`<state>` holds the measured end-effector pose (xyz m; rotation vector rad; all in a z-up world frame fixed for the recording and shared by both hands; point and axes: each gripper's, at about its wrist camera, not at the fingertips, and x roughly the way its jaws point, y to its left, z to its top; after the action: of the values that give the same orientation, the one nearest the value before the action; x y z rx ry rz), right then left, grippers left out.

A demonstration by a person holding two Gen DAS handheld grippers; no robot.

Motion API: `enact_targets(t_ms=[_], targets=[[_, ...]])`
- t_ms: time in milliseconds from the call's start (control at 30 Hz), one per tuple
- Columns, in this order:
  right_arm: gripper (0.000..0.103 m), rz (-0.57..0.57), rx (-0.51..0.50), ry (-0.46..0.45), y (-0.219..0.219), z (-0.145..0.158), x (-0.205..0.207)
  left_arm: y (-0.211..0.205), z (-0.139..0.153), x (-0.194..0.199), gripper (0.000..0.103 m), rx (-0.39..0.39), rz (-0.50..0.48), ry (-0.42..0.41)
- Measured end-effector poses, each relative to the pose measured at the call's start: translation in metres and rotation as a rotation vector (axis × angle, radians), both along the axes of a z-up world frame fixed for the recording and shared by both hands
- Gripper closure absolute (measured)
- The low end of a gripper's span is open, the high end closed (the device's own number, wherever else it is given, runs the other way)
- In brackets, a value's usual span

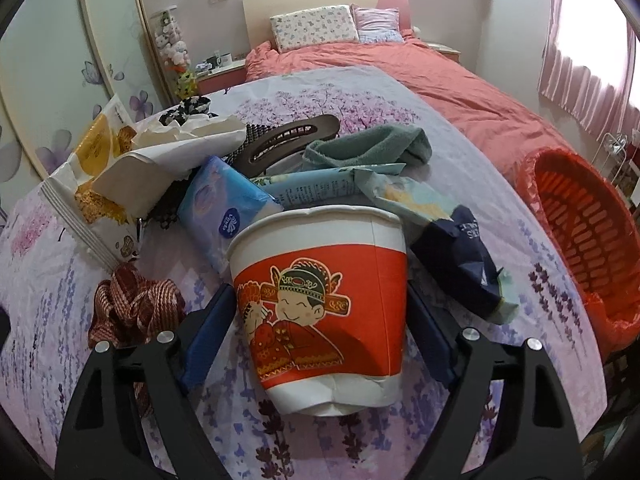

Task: Collect trash
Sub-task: 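Reach the right tool to the red-and-white paper cup and grasp it, then grasp the yellow snack packet with the left tool while the right tool lifts the cup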

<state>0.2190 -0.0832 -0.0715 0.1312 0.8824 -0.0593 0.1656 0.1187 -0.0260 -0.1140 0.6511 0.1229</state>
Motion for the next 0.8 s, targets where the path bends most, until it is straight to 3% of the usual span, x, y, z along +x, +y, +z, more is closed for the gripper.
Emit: enact_targets(t_ms=[233,533,600,733,800], targets=[[0.023,0.02,-0.007,0.004,-0.001,-0.006,-0.007,-0.025,0.01,0.032,0.004,0.004,-0.067,-0.009],[0.023,0.026,0.04,-0.01,-0.012,-0.004,-0.009,-0.048,0.004,0.083,0.023,0.014,-0.079,0.056],[0.023,0.025,0.04,-0.012,-0.015,-0.005,-0.007,-0.048,0.0,0.093,0.03,0.017,-0.073,0.08],[0.024,0.028,0.028,-0.014,-0.013,-0.006,-0.004,-0.042,-0.007,0.108,0.057,0.009,-0.076,0.111],[0.024,0.03,0.03,-0.016,-0.014,-0.006,-0.003,-0.037,-0.011,0.113,0.081,-0.024,-0.091,0.126]])
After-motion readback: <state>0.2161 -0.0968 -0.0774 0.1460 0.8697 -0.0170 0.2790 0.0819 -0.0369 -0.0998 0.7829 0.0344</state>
